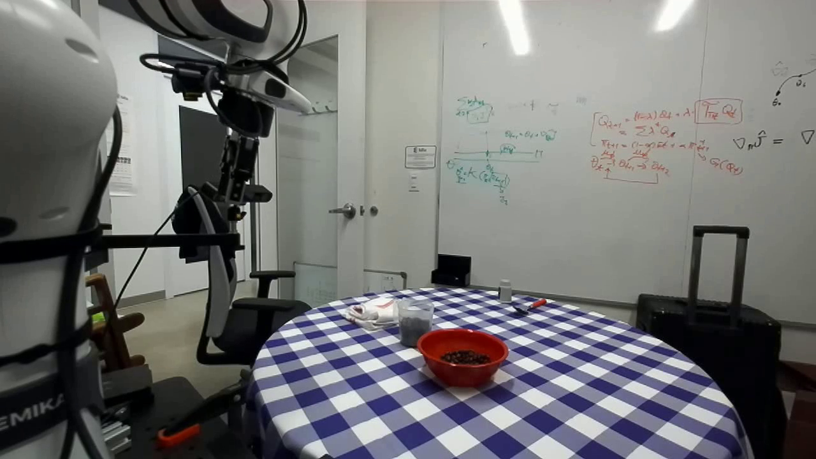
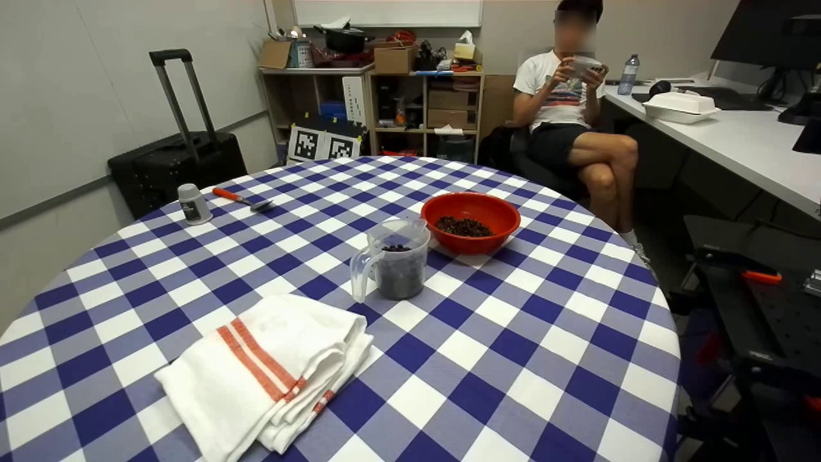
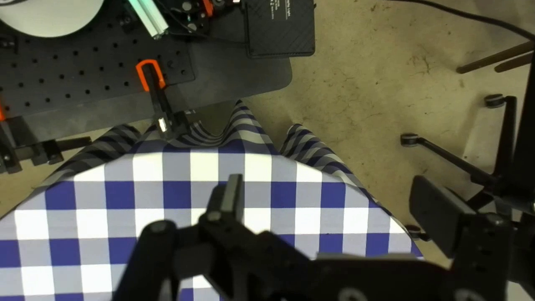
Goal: Pour some contents from the transparent jar into the bowl
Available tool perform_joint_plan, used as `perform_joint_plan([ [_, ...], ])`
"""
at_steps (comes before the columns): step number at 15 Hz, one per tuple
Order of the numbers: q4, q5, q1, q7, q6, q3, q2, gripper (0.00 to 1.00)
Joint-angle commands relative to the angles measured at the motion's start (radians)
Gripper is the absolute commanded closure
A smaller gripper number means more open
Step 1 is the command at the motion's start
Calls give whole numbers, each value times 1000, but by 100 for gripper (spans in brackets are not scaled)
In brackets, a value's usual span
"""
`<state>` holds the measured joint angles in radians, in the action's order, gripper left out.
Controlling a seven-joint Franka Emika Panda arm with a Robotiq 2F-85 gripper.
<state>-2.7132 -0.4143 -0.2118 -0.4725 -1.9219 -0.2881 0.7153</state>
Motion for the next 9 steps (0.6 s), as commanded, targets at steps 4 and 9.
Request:
perform_joint_plan([
  [4, 114, 237, 64, 153, -94, -2, -200, 0],
  [9, 220, 374, 55, 325, -185, 30, -353, 0],
])
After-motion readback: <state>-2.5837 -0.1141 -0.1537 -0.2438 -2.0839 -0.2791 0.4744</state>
